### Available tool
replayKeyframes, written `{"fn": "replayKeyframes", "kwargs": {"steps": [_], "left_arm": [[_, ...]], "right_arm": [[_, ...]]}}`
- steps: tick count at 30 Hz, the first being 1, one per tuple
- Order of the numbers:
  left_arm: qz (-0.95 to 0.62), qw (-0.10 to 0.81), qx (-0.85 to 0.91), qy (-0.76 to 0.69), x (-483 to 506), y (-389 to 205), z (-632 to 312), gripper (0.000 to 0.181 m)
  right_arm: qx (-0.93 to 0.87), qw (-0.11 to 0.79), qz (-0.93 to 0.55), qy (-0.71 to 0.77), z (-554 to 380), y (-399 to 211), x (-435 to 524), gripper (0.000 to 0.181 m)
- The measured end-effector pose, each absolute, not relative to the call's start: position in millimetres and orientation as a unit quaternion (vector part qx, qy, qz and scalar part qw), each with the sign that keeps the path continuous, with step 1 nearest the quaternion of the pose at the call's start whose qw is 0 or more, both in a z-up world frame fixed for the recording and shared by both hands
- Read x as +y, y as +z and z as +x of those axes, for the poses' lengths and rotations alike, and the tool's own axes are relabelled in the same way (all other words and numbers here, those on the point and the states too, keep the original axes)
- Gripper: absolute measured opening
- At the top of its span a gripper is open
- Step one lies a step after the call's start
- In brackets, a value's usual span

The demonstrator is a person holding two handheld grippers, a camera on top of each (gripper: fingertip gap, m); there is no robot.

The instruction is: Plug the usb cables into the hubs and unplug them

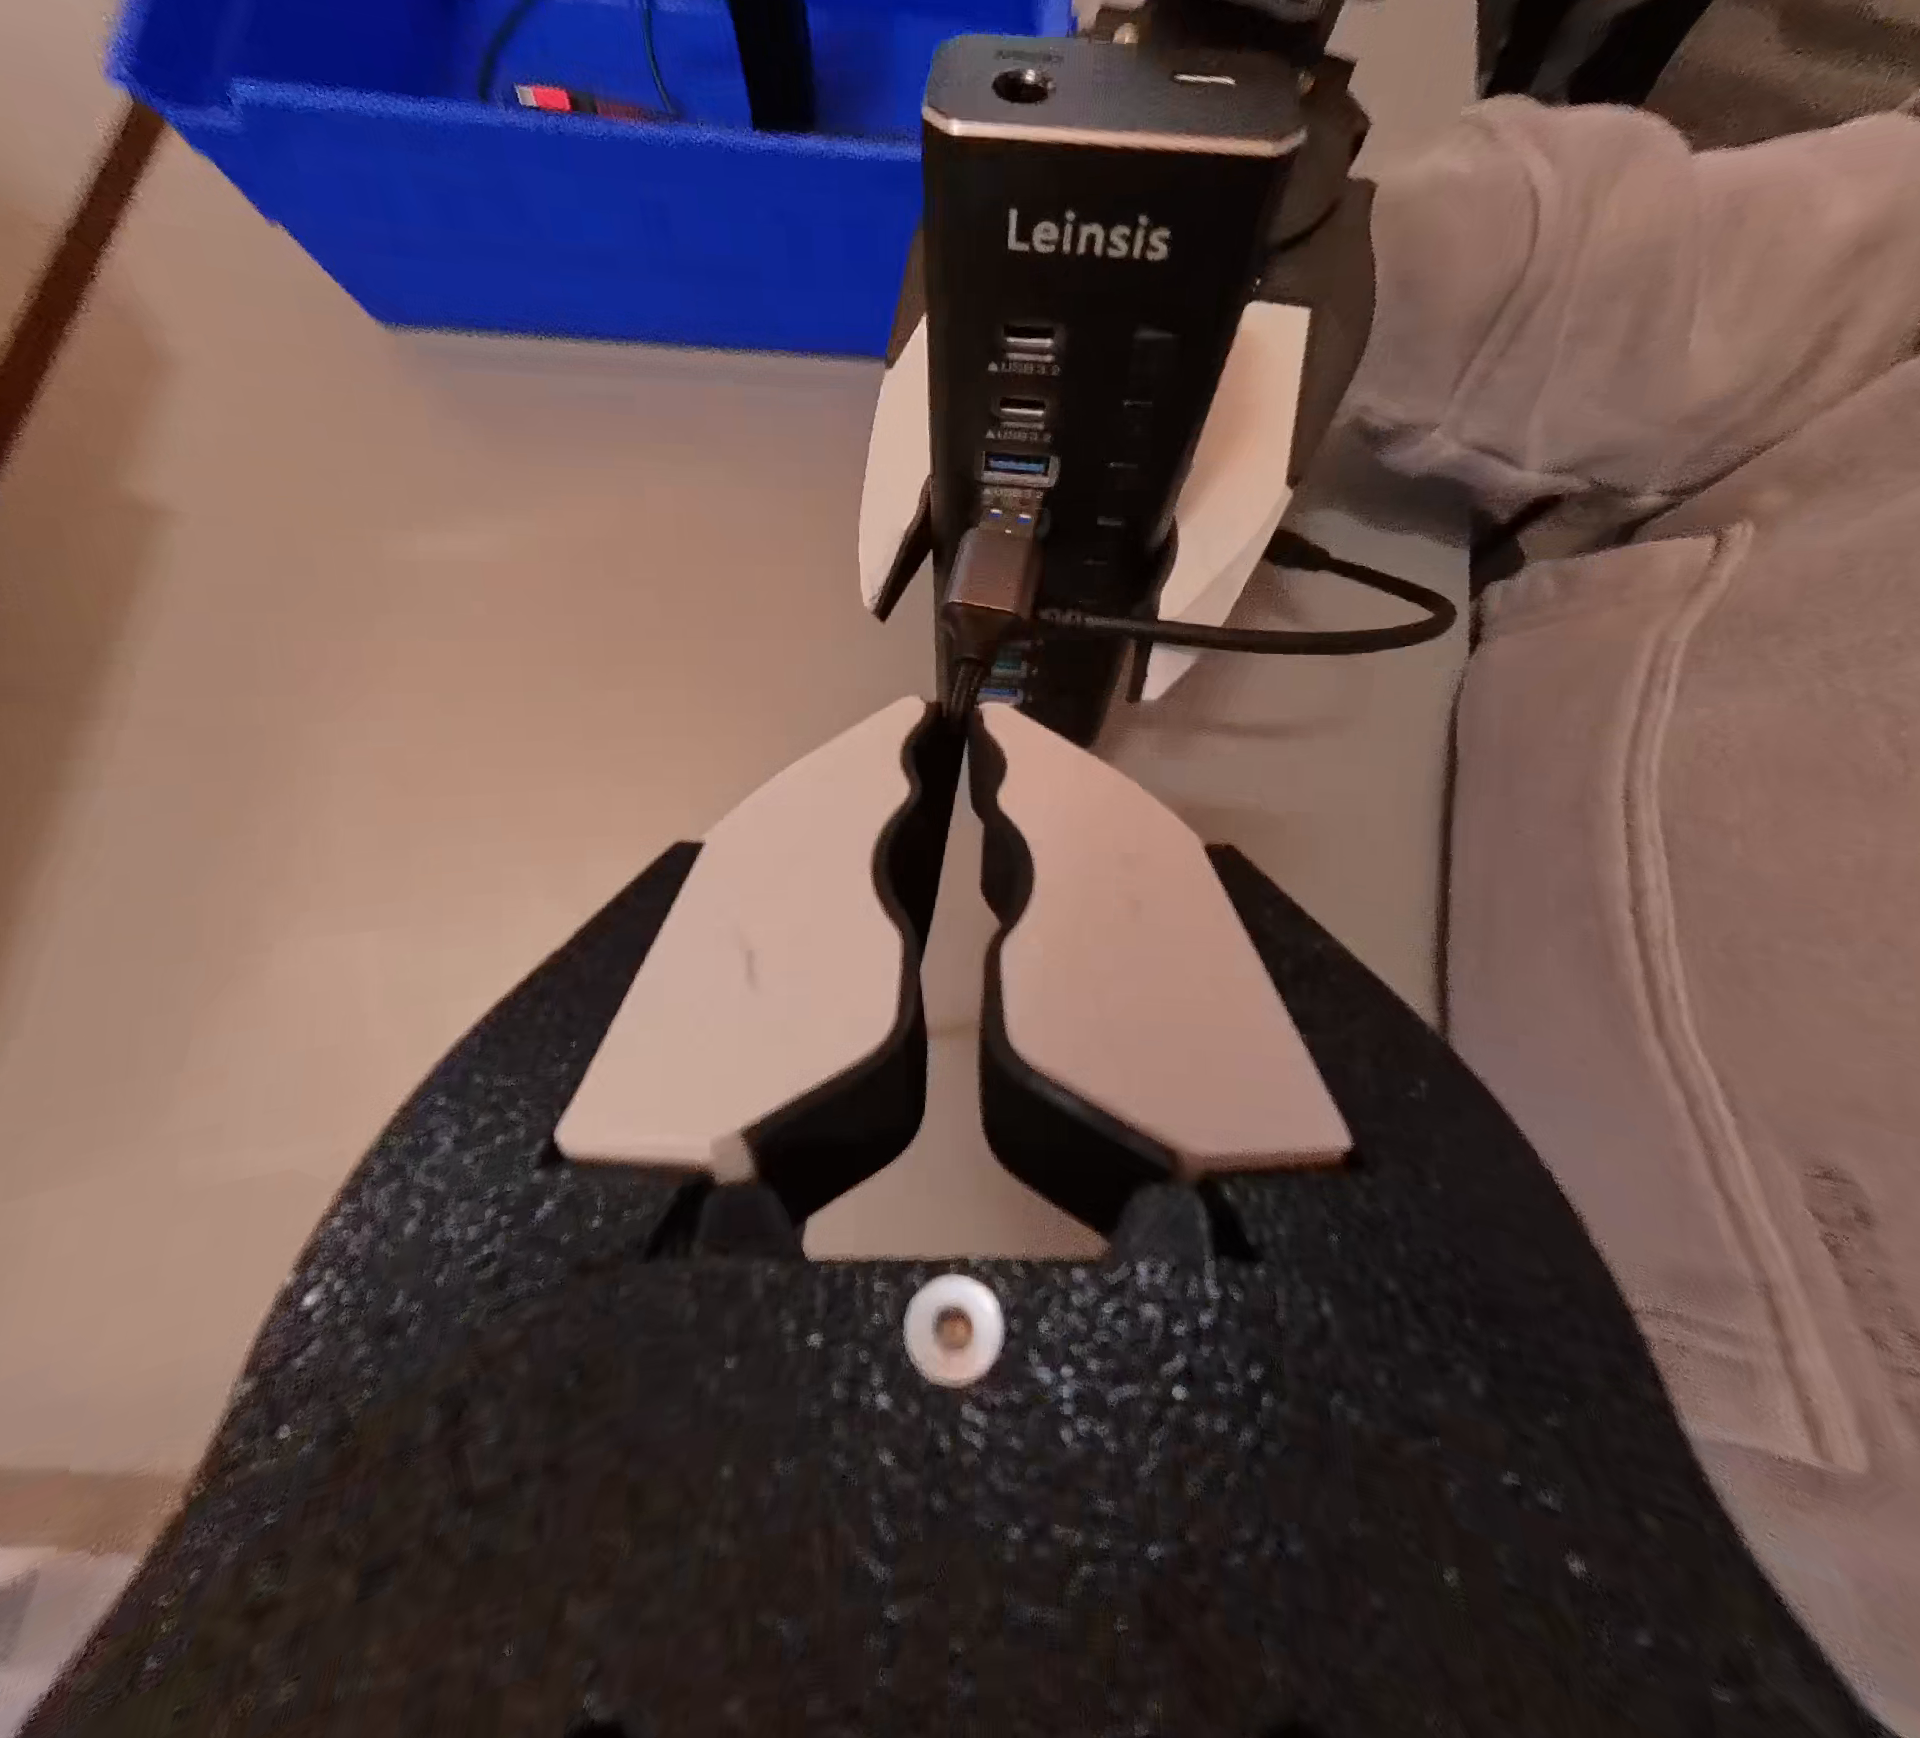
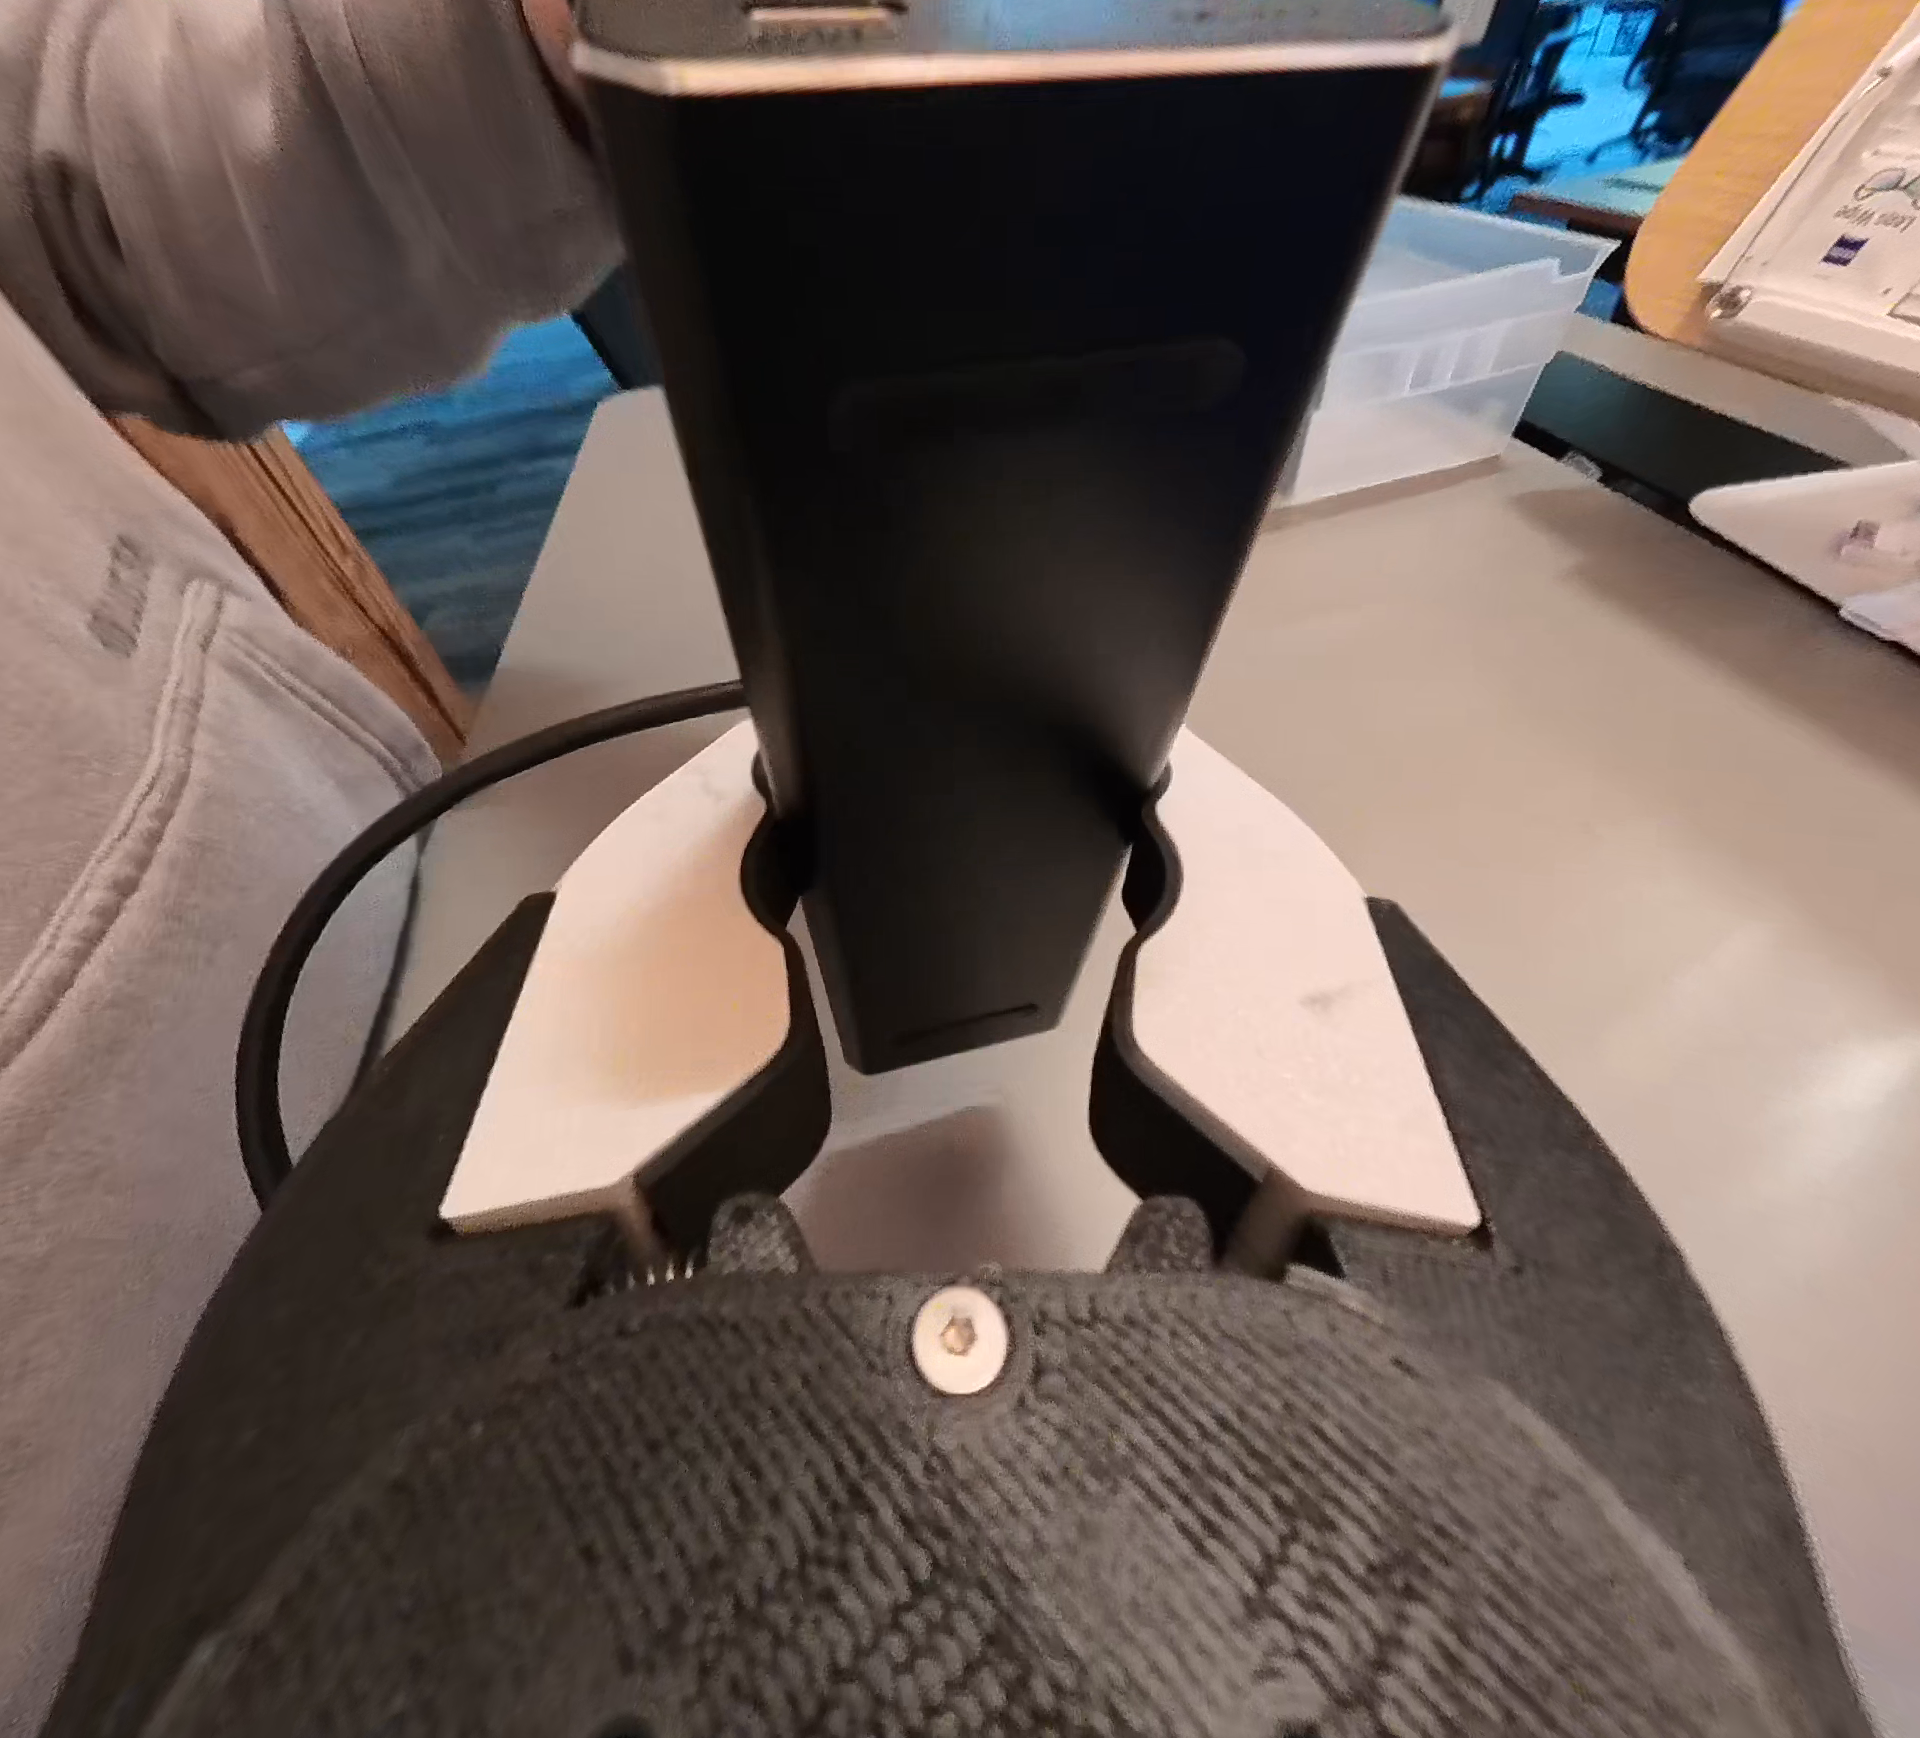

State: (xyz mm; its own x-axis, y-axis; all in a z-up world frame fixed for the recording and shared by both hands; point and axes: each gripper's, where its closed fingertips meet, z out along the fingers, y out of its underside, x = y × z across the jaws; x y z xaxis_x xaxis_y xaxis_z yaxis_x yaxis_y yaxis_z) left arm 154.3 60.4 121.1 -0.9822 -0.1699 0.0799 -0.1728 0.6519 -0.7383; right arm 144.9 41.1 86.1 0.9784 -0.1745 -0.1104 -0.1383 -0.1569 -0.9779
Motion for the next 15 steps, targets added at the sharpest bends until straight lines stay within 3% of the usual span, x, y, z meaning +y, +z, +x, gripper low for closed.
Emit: {"fn": "replayKeyframes", "kwargs": {"steps": [6, 11, 15], "left_arm": [[0.099, 0.021, -0.84, 0.533, 47.7, 135.7, 152.0, 0.007], [0.085, 0.009, -0.853, 0.515, 50.2, 131.9, 148.2, 0.021], [0.074, 0.008, -0.869, 0.489, 52.1, 125.7, 143.2, 0.019]], "right_arm": [[0.099, 0.661, -0.744, -0.008, 142.0, 95.7, 46.6, 0.063], [0.09, 0.659, -0.747, -0.007, 139.5, 98.0, 51.1, 0.063], [0.088, 0.661, -0.745, -0.008, 139.9, 100.4, 50.7, 0.063]]}}
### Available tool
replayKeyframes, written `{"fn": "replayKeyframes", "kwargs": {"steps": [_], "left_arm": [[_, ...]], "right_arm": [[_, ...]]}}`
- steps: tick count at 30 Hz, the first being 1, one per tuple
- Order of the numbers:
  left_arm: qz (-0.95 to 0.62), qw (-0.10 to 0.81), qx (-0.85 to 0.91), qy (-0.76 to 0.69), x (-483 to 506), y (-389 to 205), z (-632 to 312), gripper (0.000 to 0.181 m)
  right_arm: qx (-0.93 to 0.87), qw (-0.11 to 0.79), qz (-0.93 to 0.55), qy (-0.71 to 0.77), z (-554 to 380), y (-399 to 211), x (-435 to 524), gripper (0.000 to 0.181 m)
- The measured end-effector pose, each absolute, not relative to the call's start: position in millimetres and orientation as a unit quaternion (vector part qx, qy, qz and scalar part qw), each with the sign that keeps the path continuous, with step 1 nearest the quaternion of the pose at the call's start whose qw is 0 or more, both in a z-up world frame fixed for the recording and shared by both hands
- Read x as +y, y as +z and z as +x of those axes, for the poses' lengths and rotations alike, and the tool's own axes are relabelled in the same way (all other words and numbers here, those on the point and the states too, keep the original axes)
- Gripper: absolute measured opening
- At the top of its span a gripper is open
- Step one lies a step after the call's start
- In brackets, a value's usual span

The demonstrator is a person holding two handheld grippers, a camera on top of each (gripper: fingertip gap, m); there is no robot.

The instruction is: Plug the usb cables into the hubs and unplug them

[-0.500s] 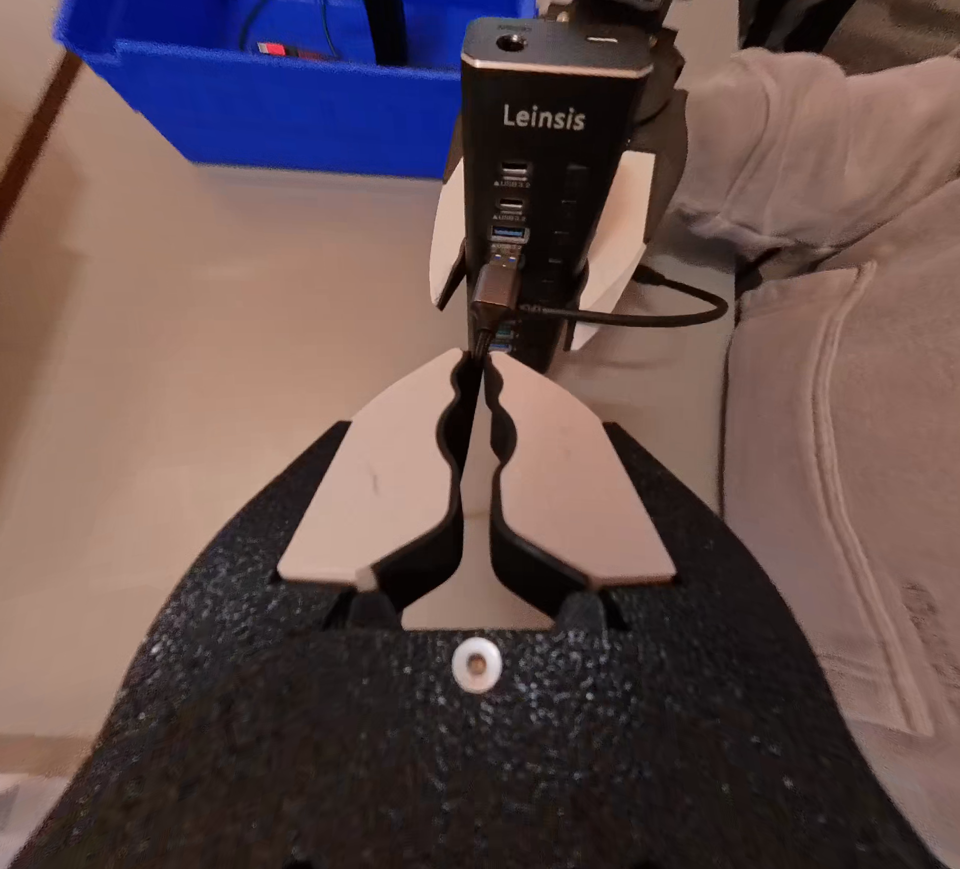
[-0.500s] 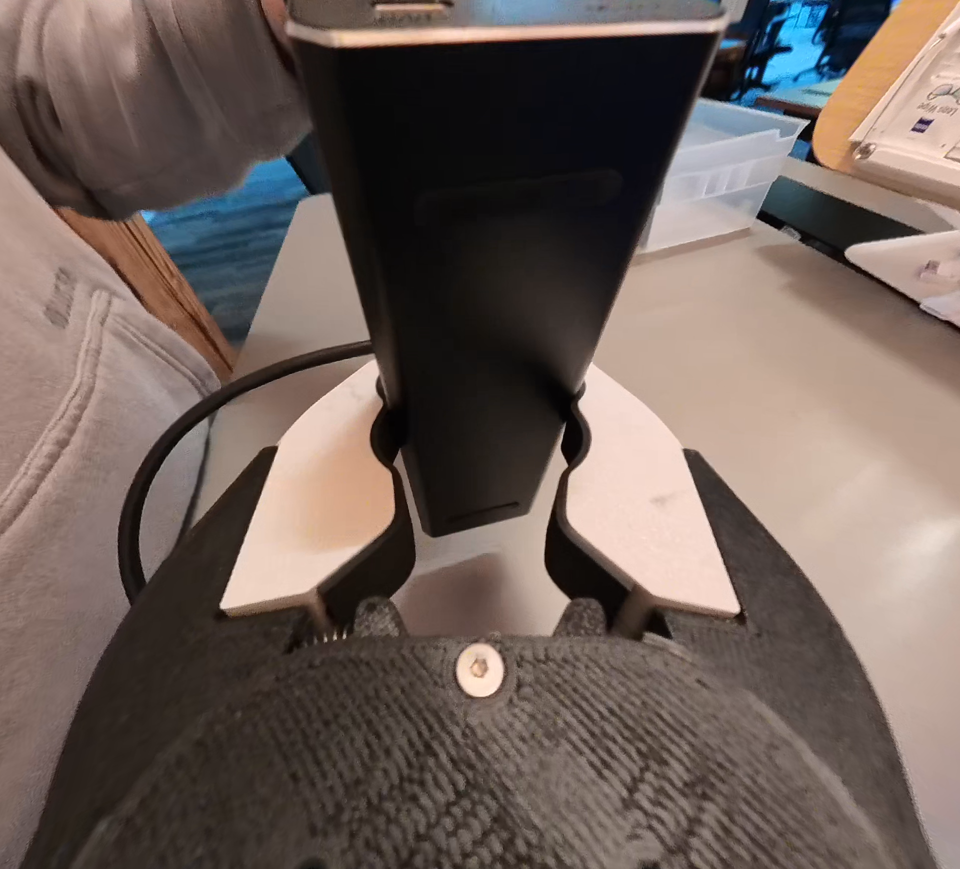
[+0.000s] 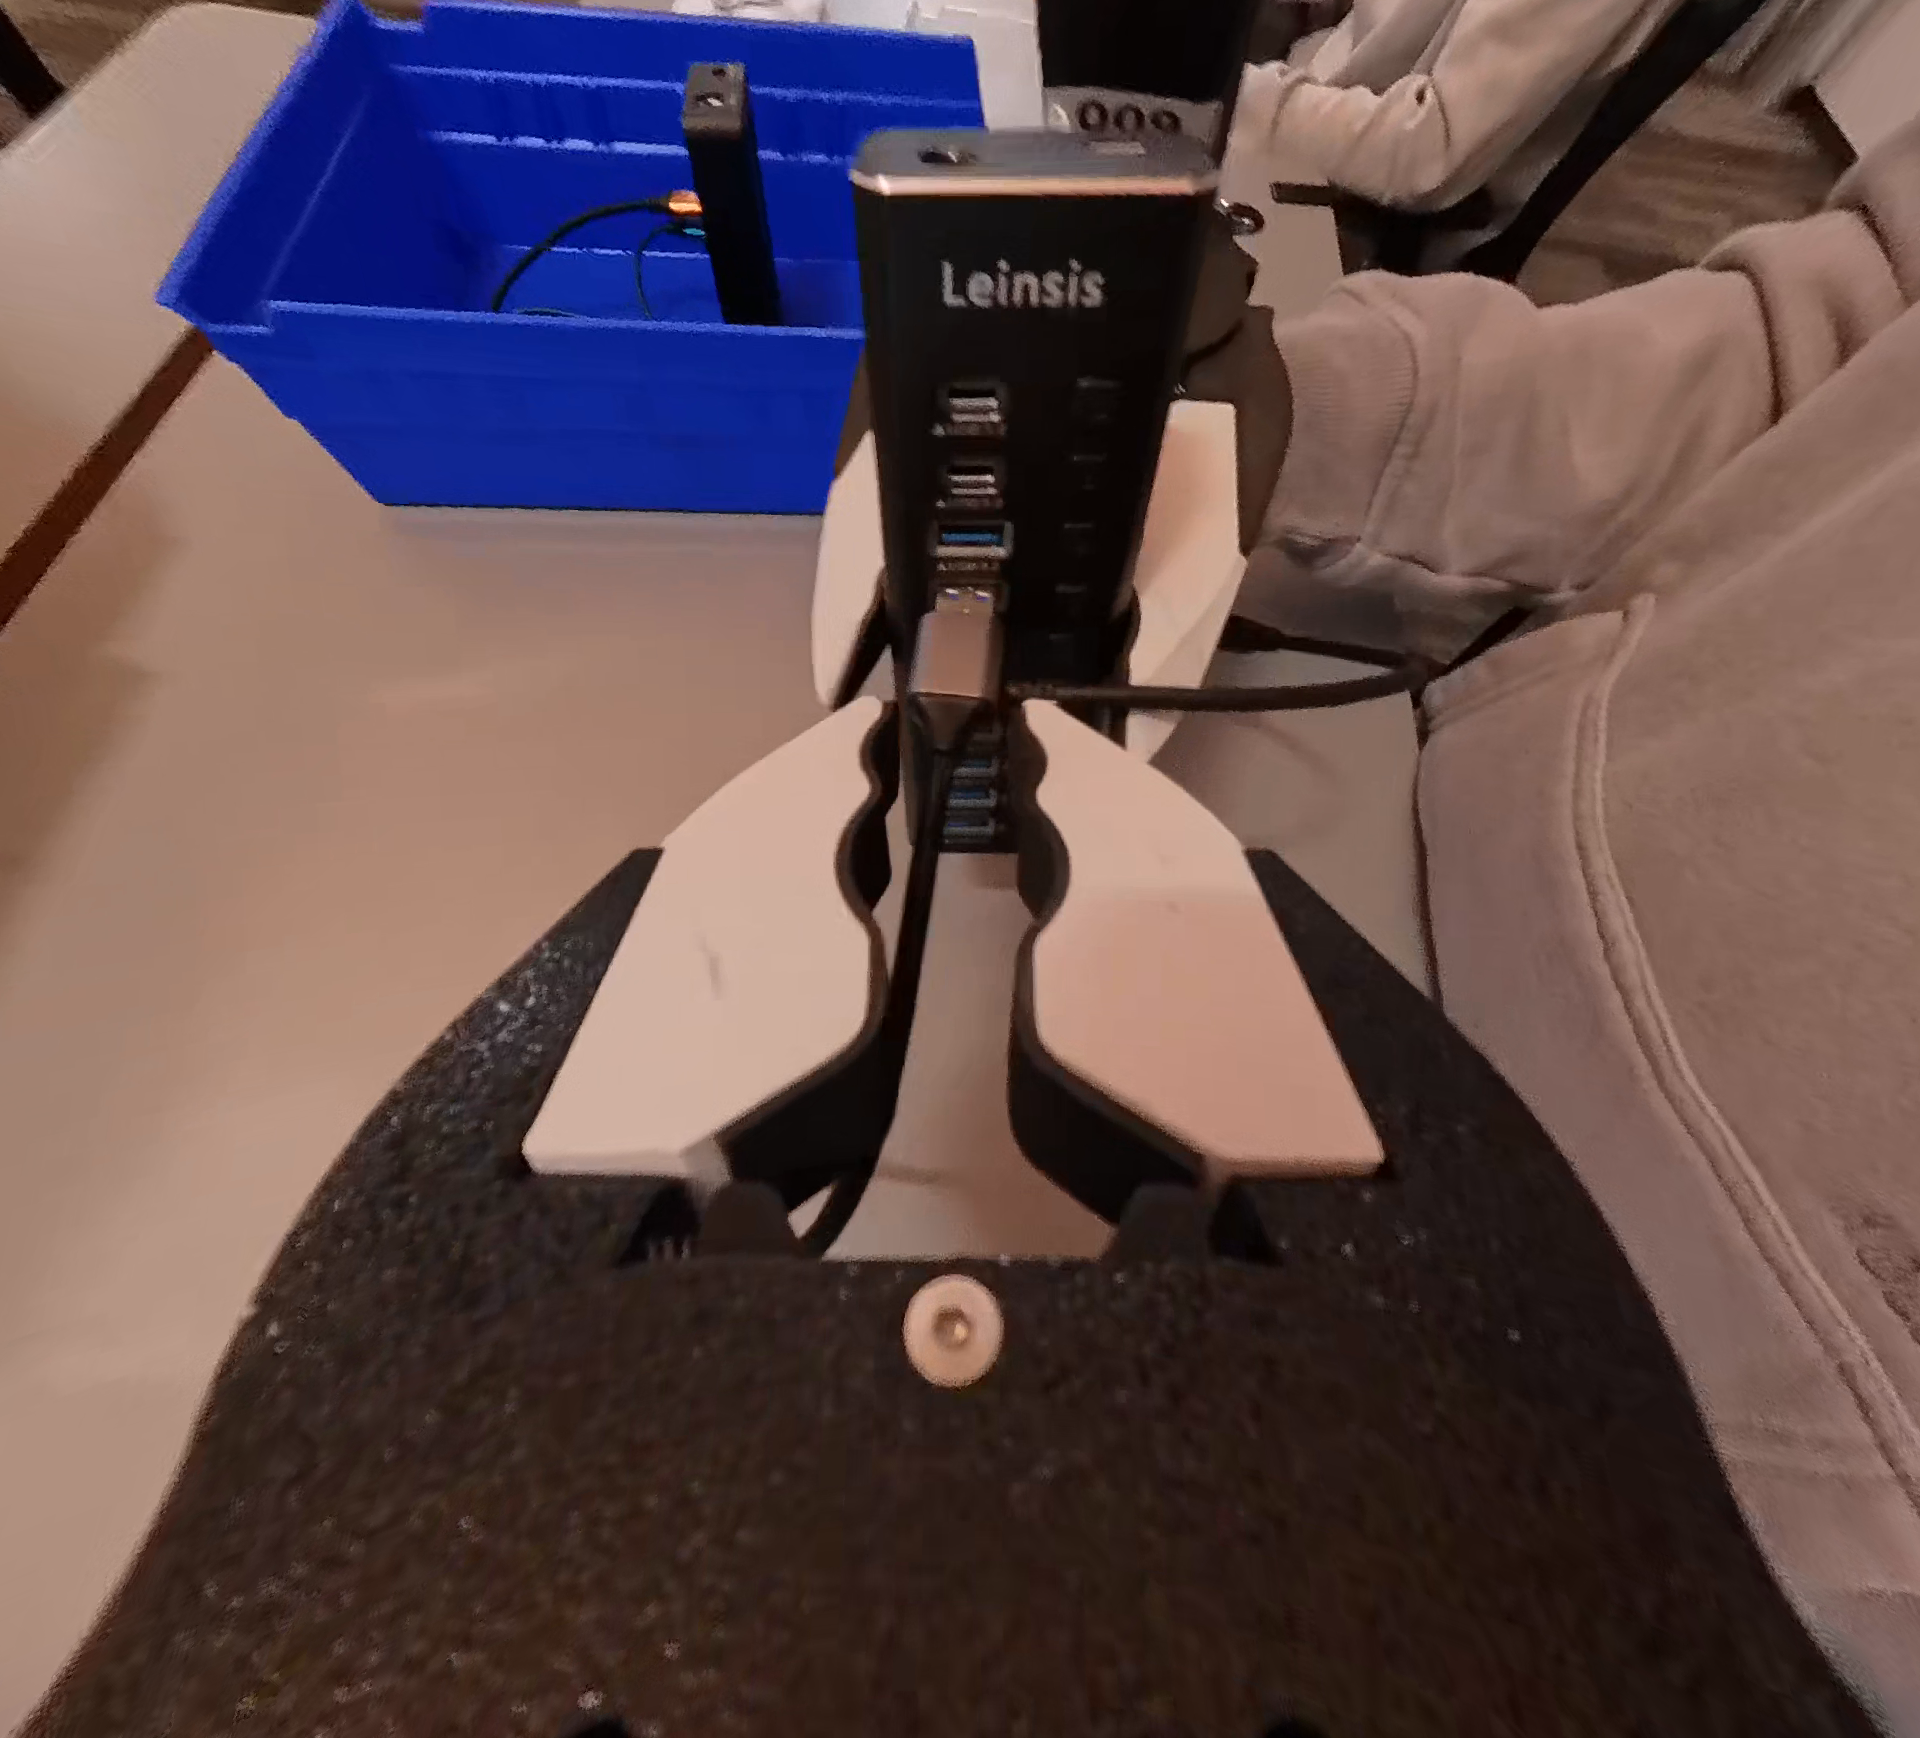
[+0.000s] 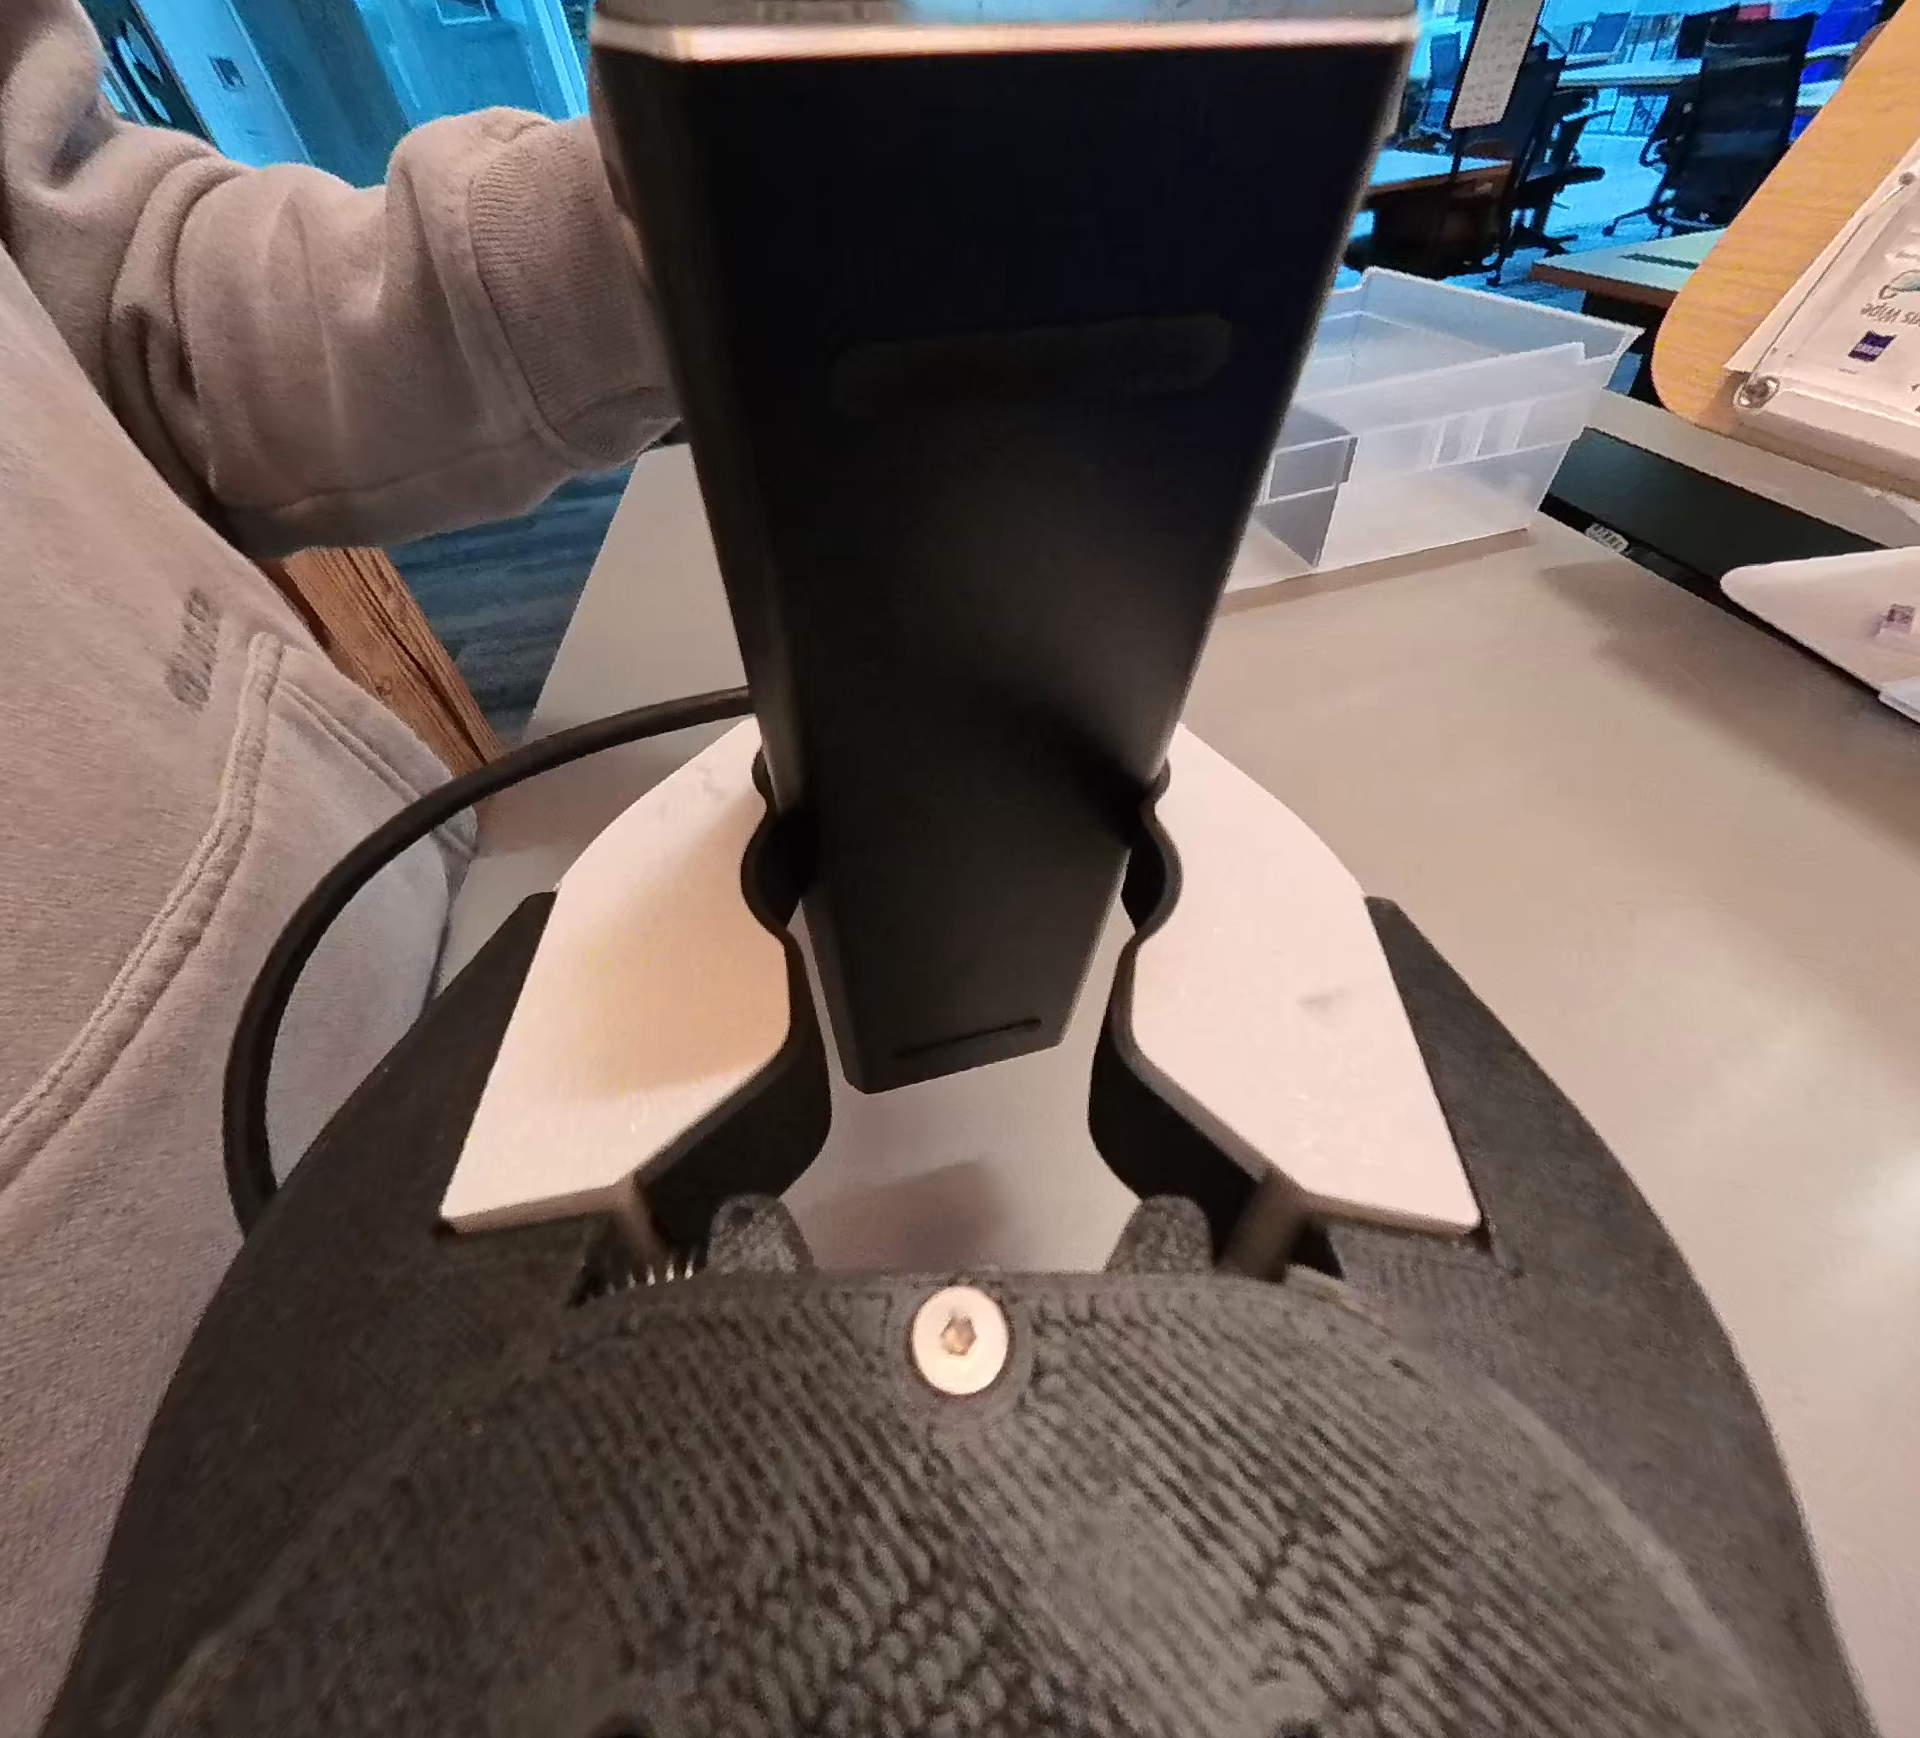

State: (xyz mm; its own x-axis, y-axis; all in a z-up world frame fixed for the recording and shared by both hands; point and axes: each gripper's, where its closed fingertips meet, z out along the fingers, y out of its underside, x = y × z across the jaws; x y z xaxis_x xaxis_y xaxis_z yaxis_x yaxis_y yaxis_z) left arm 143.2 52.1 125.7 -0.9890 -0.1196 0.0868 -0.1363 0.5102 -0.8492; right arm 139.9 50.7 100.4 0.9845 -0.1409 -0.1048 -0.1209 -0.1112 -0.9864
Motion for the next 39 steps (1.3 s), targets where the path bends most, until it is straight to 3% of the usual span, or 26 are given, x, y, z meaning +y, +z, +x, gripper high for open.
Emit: {"fn": "replayKeyframes", "kwargs": {"steps": [12, 24, 27, 31, 35, 39], "left_arm": [[0.014, -0.088, -0.912, 0.4, 54.4, 109.3, 141.8, 0.008], [0.05, -0.081, -0.888, 0.449, 58.8, 104.1, 152.6, 0.012], [0.101, -0.145, -0.82, 0.544, 66.8, 152.2, 168.5, 0.045], [0.188, -0.151, -0.702, 0.67, 97.8, 204.6, 177.4, 0.047], [0.215, -0.127, -0.732, 0.633, 108.1, 164.1, 171.3, 0.049], [0.21, -0.09, -0.76, 0.608, 100.2, 130.2, 153.5, 0.051]], "right_arm": [[0.081, 0.609, -0.789, -0.011, 137.3, 88.1, 52.4, 0.063], [0.106, 0.594, -0.797, -0.036, 149.8, 78.5, 60.0, 0.063], [0.139, 0.625, -0.767, -0.033, 152.6, 99.3, 57.7, 0.063], [0.197, 0.634, -0.741, -0.102, 179.8, 148.7, 17.7, 0.063], [0.271, 0.634, -0.69, -0.222, 215.4, 219.1, -56.7, 0.062], [0.325, 0.53, -0.691, -0.369, 251.0, 254.4, -133.3, 0.062]]}}
